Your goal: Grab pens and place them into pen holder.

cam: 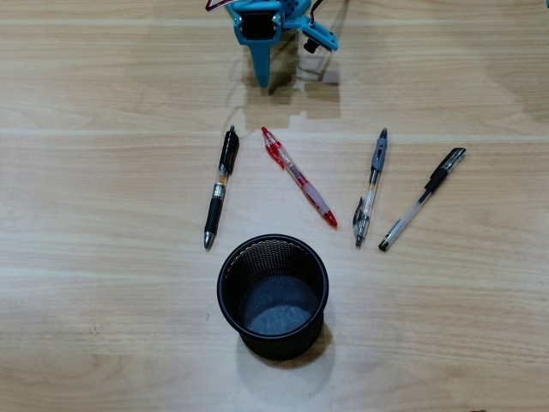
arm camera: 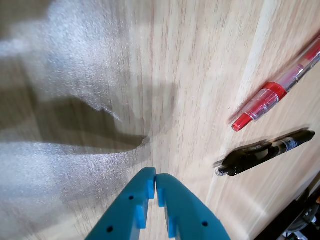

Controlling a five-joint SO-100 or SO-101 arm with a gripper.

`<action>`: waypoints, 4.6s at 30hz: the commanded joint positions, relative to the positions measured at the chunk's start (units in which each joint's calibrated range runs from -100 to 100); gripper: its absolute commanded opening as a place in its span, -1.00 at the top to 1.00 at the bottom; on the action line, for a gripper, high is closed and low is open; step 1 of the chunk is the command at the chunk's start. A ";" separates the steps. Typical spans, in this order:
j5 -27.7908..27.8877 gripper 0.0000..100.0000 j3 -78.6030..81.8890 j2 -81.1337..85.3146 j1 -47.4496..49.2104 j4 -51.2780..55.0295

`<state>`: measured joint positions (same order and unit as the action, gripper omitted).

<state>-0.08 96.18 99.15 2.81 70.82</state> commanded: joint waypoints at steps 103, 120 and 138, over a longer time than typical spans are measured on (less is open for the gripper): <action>-45.26 0.61 -107.50 -114.56 -8.53 0.11; -47.25 0.61 -113.74 -129.43 -8.07 0.84; -49.19 0.75 -114.10 -132.31 -8.07 5.03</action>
<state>-49.02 -15.62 -33.39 -5.48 75.66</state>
